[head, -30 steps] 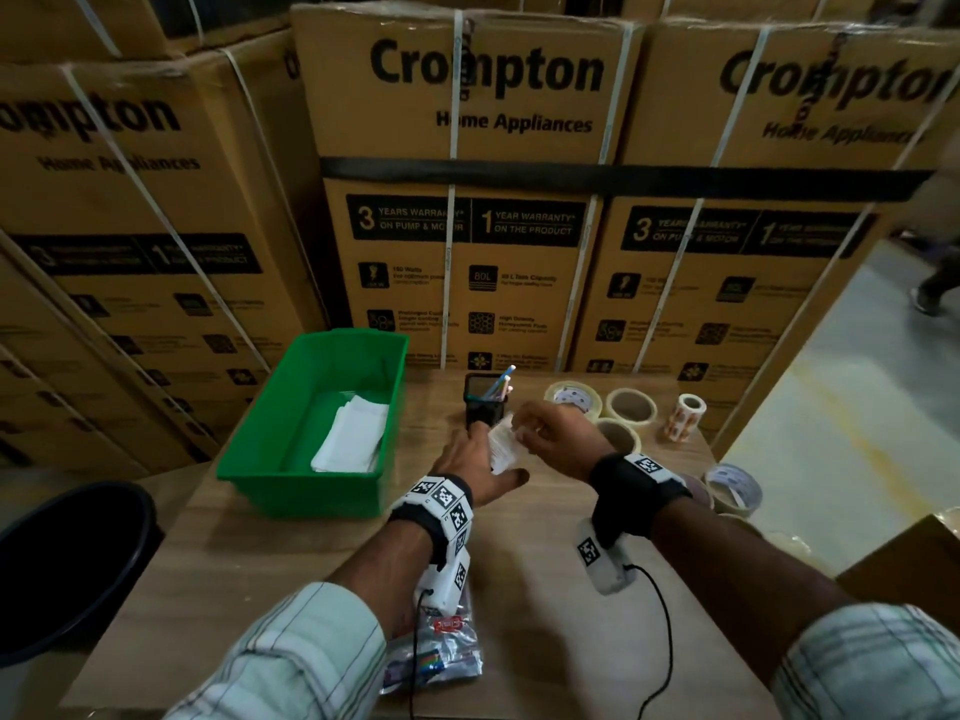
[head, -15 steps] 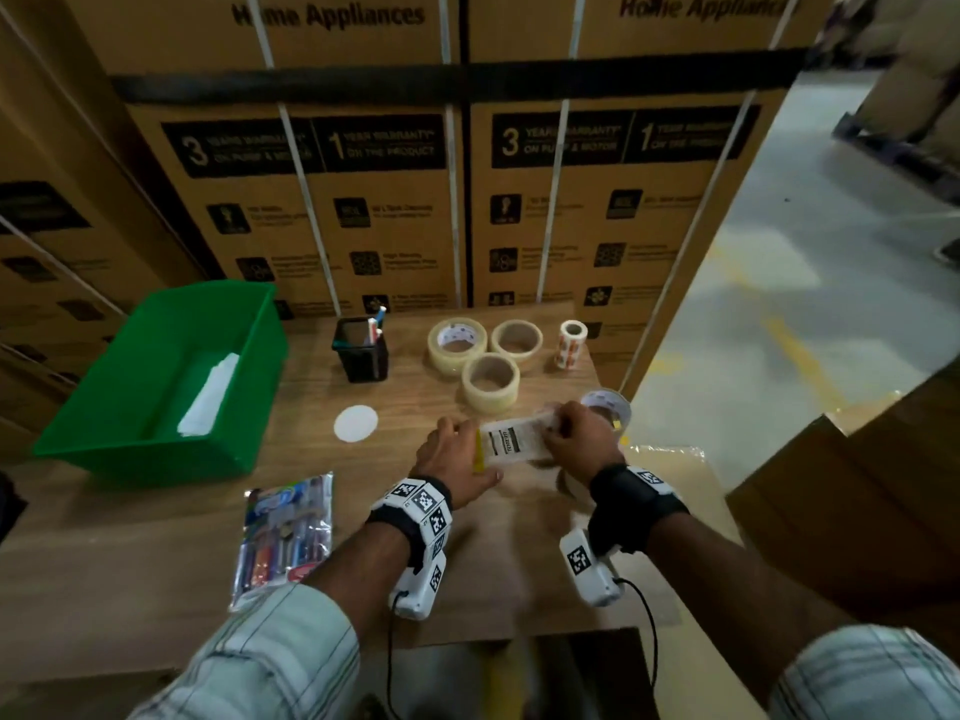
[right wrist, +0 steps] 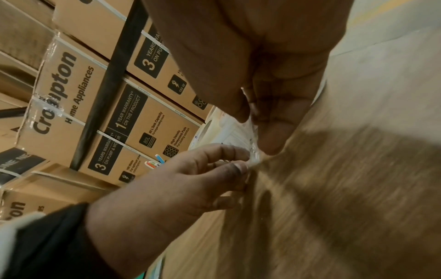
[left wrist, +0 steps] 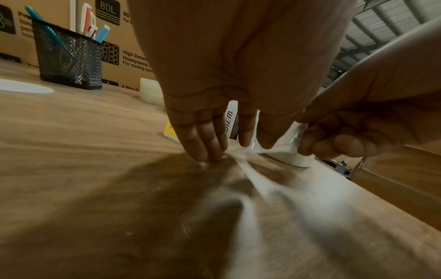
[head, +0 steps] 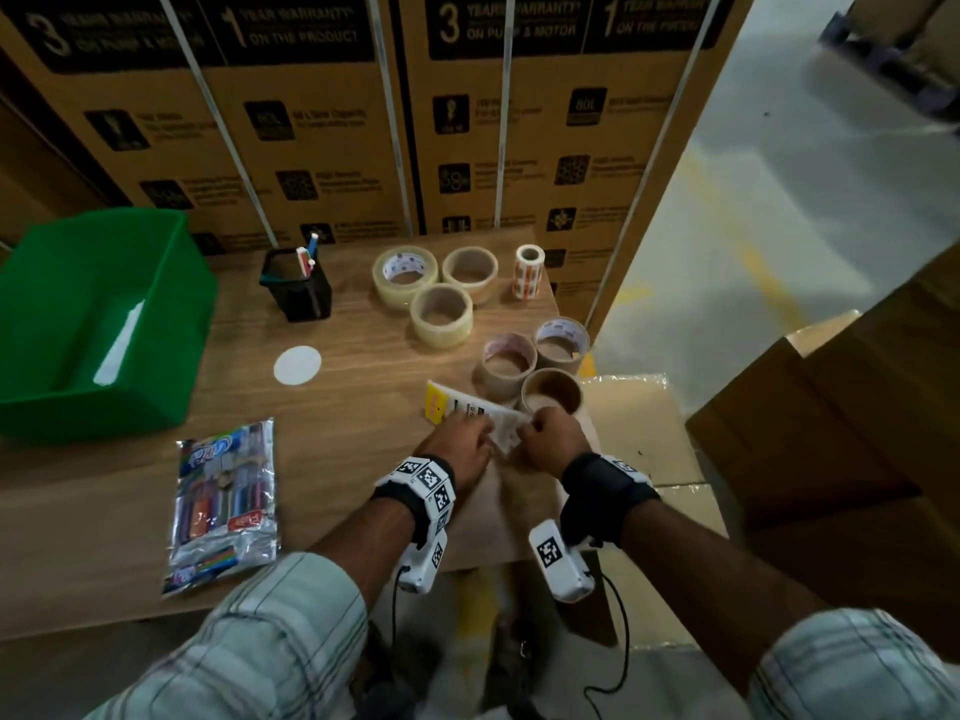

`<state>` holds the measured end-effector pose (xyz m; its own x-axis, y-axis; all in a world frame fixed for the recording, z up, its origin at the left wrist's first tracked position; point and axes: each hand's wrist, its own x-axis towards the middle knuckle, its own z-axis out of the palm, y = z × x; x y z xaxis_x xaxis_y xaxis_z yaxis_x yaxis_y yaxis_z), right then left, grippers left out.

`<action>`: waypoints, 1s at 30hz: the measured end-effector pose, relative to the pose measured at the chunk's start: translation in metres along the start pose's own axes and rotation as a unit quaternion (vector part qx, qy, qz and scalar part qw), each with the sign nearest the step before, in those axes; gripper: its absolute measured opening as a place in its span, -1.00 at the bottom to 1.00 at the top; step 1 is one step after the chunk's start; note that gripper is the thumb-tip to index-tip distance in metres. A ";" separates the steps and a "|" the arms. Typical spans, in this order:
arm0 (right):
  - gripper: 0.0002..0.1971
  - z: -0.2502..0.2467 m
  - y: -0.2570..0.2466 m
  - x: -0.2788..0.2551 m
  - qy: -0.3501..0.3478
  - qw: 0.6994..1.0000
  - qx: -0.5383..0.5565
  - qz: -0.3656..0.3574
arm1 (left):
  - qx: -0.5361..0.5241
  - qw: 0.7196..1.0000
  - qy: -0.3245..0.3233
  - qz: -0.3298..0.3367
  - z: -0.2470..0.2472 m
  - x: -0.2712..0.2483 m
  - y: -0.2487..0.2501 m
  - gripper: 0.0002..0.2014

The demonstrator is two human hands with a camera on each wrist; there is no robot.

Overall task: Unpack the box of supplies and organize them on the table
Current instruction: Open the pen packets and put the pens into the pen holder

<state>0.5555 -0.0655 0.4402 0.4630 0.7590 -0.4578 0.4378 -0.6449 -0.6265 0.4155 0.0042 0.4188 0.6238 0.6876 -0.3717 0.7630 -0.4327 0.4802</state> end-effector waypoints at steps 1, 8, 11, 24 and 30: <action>-0.77 0.001 0.001 0.000 -0.005 1.000 0.003 0.007 | 0.008 1.000 0.011 -0.005 0.002 0.000 -0.002 -0.67; -0.74 0.006 0.002 -0.002 -0.075 0.996 0.010 0.048 | 0.033 0.996 0.079 -0.035 0.002 -0.003 0.005 -0.67; -0.65 -0.004 -0.002 -0.012 -0.061 0.993 -0.094 0.026 | 0.058 0.997 0.041 -0.023 0.003 -0.002 0.008 -0.62; -0.73 0.001 -0.043 -0.027 0.102 0.876 -0.376 -0.286 | 0.036 0.998 0.017 -0.041 -0.034 -0.035 -0.005 -0.47; -0.82 0.047 -0.080 -0.033 0.088 0.796 -0.423 -0.424 | 0.035 0.989 0.074 -0.123 -0.059 -0.090 -0.056 -0.57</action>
<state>0.4688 -0.0350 0.4756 -0.2073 0.9772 0.0457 0.9782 0.2065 0.0201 0.3067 0.0005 0.4727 0.3894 0.8530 -0.3475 0.9020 -0.2768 0.3313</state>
